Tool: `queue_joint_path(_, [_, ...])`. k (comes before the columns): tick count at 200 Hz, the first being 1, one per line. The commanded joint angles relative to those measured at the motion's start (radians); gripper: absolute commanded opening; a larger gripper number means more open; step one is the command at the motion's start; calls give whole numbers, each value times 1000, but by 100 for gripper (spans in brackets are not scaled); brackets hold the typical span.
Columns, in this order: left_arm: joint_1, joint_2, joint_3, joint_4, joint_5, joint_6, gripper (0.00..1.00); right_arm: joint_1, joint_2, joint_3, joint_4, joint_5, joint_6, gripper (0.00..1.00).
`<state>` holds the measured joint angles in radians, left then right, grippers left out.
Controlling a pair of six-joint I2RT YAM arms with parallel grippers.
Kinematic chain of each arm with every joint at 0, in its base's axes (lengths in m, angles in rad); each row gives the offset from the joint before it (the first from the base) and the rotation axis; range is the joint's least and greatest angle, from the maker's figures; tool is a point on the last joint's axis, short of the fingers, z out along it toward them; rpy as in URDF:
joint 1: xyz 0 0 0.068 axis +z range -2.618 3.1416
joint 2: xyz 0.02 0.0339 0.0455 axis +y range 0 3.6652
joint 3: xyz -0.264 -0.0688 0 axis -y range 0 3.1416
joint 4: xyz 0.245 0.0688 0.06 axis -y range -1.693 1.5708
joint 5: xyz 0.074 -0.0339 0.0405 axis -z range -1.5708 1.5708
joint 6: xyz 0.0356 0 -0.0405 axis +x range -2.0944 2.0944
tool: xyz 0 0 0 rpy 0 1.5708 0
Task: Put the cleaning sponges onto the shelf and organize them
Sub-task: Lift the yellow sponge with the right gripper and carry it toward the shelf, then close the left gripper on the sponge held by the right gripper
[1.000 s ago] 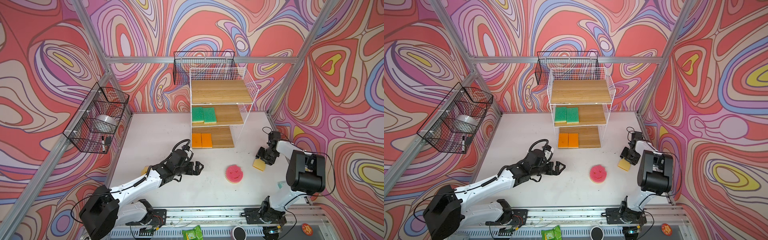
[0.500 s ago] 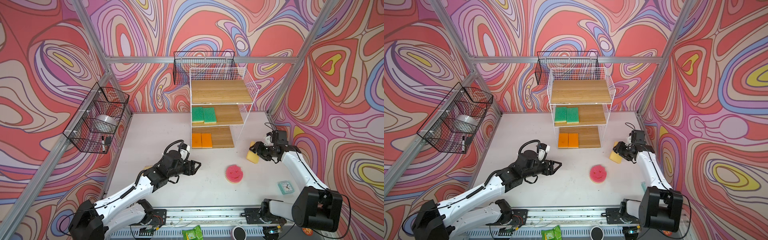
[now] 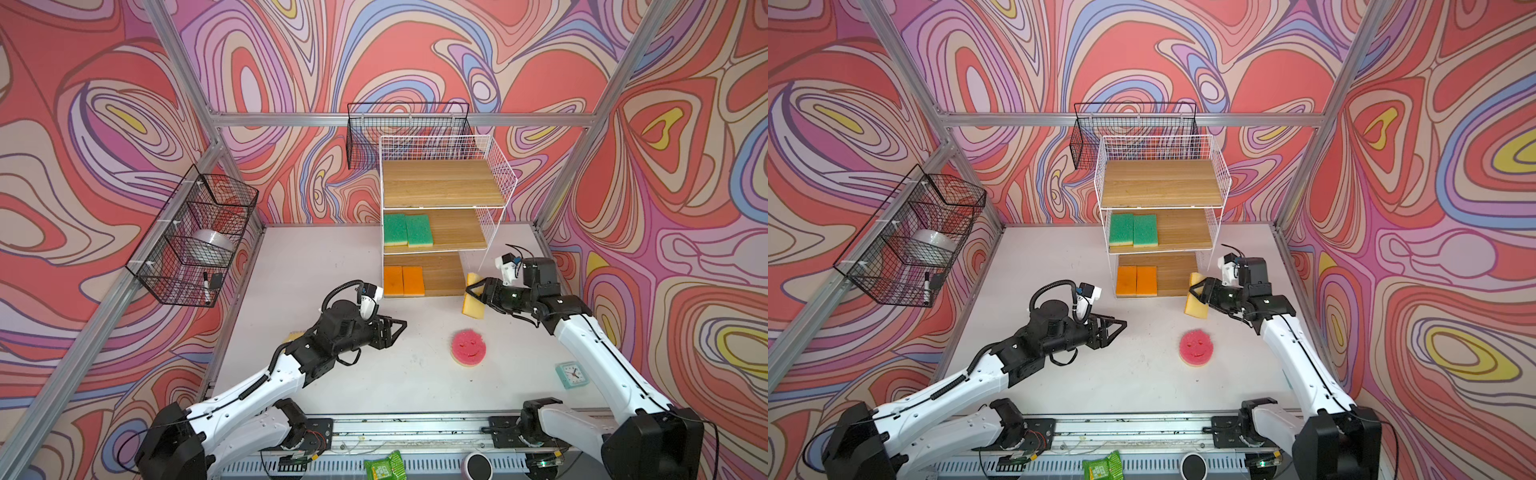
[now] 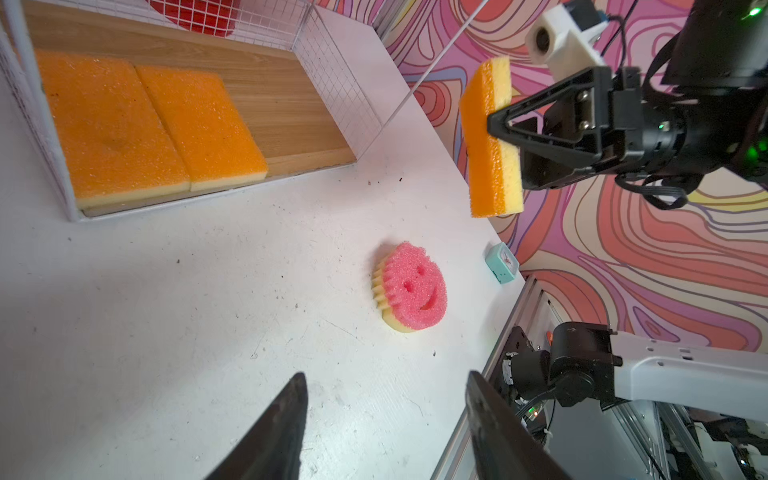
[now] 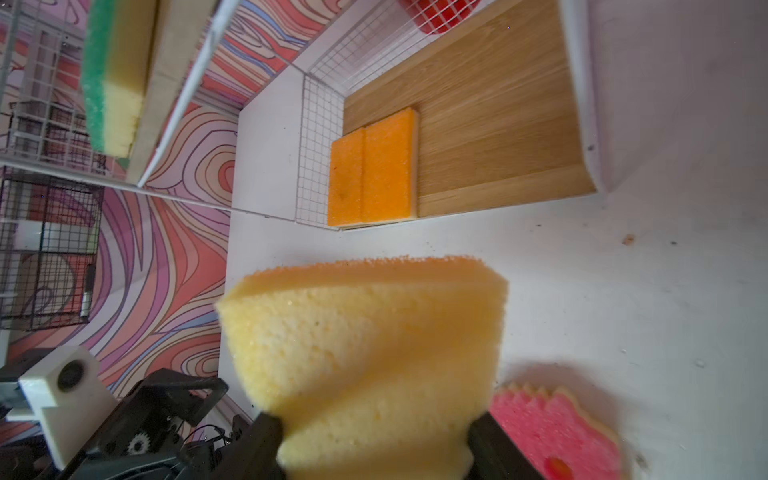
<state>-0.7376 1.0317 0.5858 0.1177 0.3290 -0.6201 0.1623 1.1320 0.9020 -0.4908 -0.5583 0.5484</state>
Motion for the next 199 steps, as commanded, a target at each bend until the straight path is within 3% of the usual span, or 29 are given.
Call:
queue_joint_path(1, [1,55,48,66,18,18,71,46,18,-28,130,-16,78,57])
queue_joint_path(25, [-23,145,103,92,7,21,79,104,34,-35,163,22,92,58])
queue_joint_path(96, [-97,336,210,176,-41,27,78,220,56,-76,238,127,128,58])
queue_joint_path(199, [-99,450,277,224,-18,4,62,256,98,-64,244,120,134,58])
